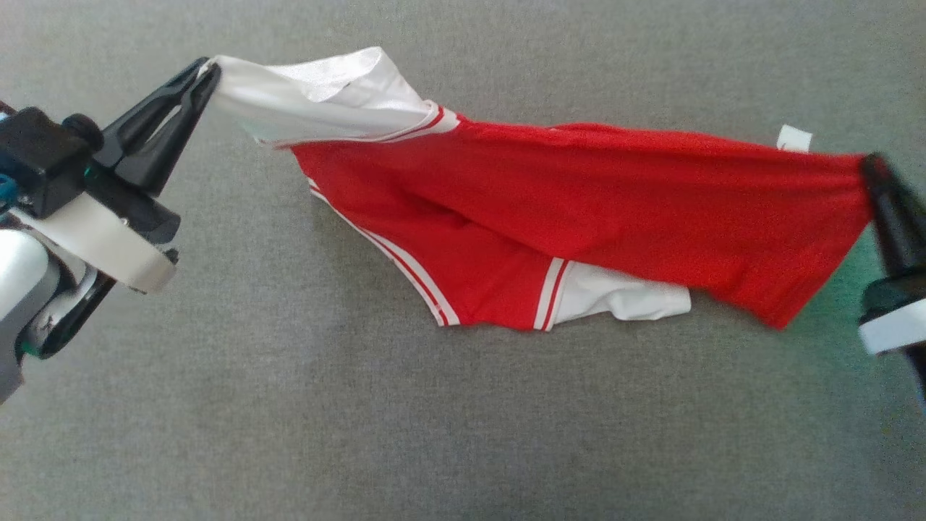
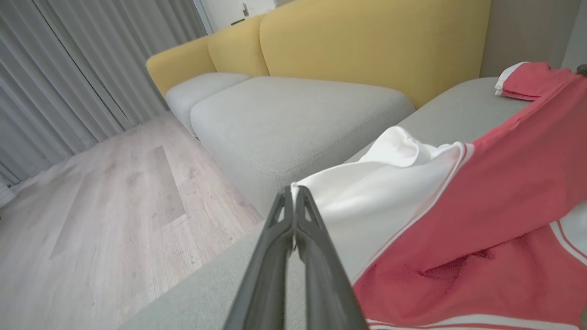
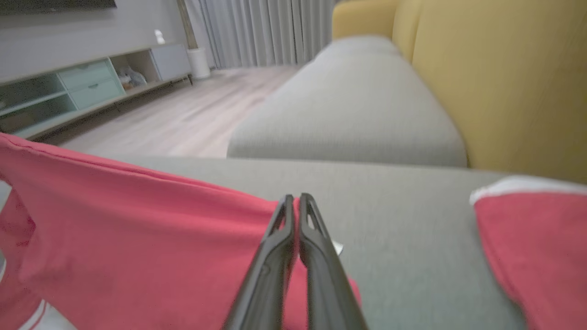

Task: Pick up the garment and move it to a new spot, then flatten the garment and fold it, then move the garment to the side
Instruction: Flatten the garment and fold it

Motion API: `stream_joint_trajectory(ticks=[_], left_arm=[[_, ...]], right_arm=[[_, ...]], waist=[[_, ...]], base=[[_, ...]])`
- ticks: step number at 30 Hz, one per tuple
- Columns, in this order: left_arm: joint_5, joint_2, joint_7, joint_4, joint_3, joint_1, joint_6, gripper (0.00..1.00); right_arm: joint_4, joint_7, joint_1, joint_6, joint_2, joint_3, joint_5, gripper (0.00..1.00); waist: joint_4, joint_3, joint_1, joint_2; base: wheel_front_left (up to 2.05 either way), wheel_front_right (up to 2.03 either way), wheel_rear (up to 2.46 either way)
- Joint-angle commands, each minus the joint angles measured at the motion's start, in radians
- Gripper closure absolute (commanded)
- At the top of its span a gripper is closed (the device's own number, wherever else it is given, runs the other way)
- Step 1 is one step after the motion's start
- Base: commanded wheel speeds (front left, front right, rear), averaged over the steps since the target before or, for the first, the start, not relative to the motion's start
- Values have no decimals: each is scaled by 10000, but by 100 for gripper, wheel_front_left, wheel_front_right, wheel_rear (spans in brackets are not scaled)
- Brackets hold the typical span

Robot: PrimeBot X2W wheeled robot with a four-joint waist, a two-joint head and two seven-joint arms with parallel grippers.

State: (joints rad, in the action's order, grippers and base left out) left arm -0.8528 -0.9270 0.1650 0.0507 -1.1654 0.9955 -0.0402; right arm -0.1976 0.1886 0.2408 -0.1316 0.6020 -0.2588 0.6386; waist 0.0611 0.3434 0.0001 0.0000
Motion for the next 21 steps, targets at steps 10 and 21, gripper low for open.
stream_joint_trajectory(ticks=[10,21], left_arm=[[736,-621,774,-1083,1389,874,-601,100],[541,-893,202,-1968,2483,2856,-81,100]], right_arm=[[2734,-359,-64,9,1044,2881,-764,100],[4351,-1799,1956,9,2102,3872,-961,100]], waist=[[-247,-2013,-1,0],[-468,-2702,-1,0]], base=[[0,0,0],[0,0,0]])
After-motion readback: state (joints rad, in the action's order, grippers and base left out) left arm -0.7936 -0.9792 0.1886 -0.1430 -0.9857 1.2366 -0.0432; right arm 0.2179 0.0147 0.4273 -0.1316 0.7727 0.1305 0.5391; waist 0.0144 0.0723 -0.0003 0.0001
